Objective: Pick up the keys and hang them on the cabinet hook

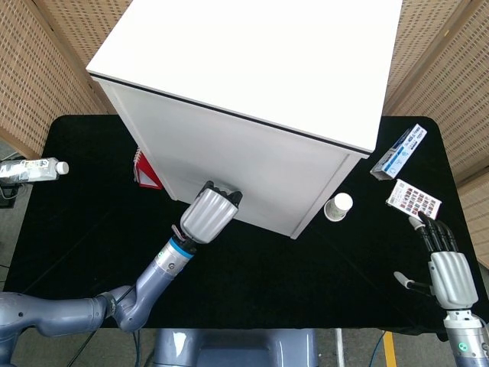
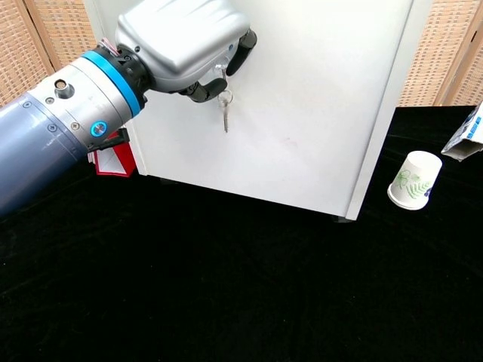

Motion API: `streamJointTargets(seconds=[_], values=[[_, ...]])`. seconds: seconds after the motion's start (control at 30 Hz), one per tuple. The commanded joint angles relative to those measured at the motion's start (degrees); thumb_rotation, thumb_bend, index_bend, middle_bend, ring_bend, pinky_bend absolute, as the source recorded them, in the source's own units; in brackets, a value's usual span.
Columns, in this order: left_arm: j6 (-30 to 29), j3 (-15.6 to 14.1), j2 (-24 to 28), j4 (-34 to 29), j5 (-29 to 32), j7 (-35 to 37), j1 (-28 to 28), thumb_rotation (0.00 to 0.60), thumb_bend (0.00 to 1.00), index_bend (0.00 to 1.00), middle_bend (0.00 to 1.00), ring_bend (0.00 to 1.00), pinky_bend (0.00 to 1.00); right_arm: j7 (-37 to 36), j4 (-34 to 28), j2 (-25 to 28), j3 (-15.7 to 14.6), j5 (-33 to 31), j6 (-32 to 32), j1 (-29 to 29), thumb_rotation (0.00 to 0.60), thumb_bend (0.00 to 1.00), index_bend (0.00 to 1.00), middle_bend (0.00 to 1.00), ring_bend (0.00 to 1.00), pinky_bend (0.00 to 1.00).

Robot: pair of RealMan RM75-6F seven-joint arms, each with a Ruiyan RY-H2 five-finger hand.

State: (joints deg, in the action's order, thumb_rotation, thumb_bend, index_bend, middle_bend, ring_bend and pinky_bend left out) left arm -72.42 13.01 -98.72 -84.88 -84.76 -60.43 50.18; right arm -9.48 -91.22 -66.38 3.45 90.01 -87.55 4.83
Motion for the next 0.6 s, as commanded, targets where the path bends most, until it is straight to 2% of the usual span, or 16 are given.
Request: streamJointTargets(seconds=[0.03, 0.37, 0.47, 0.6], values=[[-0.3, 0.2, -0.5, 0.3, -0.2, 0.2, 0.0, 0.600, 0.27, 0.55, 0.90, 0.94, 0.85, 0.0, 0.0, 0.0, 0.0, 0.1, 0.0, 0.0, 0.600, 0.13, 0.00, 0.00, 0.00, 0.00], [-1.5, -0.3, -0.6, -0.2, -1.2, 0.3, -0.7, 0.600, 0.27, 0.55, 0.90, 0.94, 0.85, -0.6, 0.0, 0.3, 0.0, 0.0, -0.2, -0.1, 0.600, 0.13, 0.00, 0.00, 0.00, 0.00], [-3.6, -1.6, 1.1, -2.0, -3.2, 2.0, -2.3, 0.600, 0.27, 0.55, 0.90, 0.94, 0.85, -0.7, 0.1, 0.3, 0.0, -0.1, 0.0, 0.0, 0.600, 0.13, 0.00, 0.00, 0.00, 0.00], [-7.9, -4.8, 5.1, -5.6, -7.1, 4.9, -6.0, 0.600, 0.26, 0.55, 0.89, 0.94, 0.84, 0.0, 0.2, 0.0, 0.0, 0.0, 0.2, 0.1, 0.600, 0.13, 0.00, 0.00, 0.00, 0.00]])
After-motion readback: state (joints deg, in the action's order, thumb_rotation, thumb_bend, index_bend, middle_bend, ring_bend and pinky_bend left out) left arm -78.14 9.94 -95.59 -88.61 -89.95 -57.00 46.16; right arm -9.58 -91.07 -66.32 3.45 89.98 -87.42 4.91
